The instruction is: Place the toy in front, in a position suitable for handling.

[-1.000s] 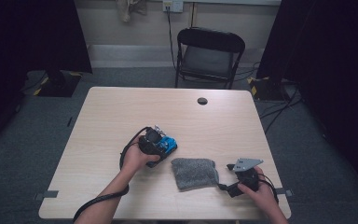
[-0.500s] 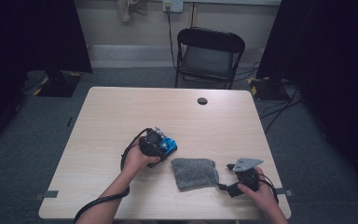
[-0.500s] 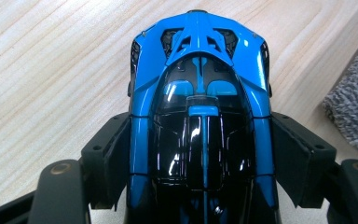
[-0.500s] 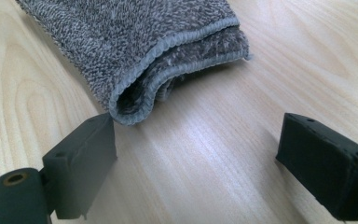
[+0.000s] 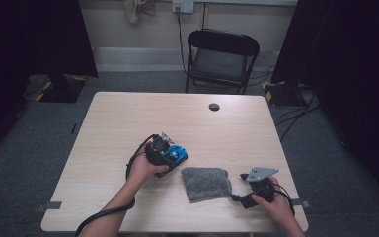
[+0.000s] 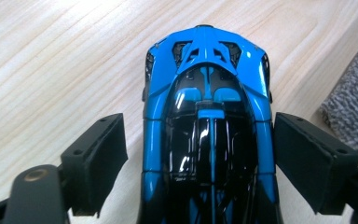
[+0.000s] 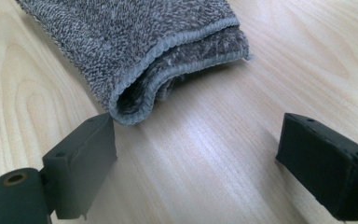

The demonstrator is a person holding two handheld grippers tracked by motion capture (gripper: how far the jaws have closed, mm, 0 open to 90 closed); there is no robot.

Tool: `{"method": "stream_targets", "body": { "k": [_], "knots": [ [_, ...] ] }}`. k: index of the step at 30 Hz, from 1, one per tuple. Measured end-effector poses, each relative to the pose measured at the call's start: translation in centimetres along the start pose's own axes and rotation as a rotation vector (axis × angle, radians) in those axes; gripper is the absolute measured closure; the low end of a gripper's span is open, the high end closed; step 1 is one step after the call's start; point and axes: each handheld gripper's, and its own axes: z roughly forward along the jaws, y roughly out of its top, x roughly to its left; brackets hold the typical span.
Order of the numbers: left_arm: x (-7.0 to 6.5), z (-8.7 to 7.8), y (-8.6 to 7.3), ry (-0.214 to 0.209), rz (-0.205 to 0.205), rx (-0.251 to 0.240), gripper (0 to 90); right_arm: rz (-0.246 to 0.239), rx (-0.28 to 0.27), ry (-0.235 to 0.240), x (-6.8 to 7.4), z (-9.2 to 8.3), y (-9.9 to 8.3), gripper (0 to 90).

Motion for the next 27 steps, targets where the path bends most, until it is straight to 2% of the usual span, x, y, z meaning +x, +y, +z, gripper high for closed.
{"method": "stream_targets", "body": {
  "k": [6, 10, 15, 20, 27],
  "knots": [
    [-0.5, -1.0, -0.9, -0.017, 0.028, -0.030, 17.3, 0.000, 0.000, 0.000, 0.0, 0.0, 0.0, 10.9],
    [-0.5, -1.6, -2.2, -0.004, 0.044, -0.040, 16.9, 0.000, 0.000, 0.000, 0.0, 0.0, 0.0, 10.9],
    [-0.2, -2.4, -4.0, -0.006, 0.039, -0.044, 16.8, 0.000, 0.000, 0.000, 0.0, 0.0, 0.0, 10.9],
    [0.1, -2.6, -5.7, -0.009, 0.015, -0.078, 15.5, 0.001, 0.000, -0.001, 0.0, 0.0, 0.0, 10.9],
    [-0.3, -1.9, -6.6, -0.017, 0.020, -0.091, 16.1, 0.003, -0.001, -0.005, 0.1, 0.0, 0.0, 10.9]
  ]
}}
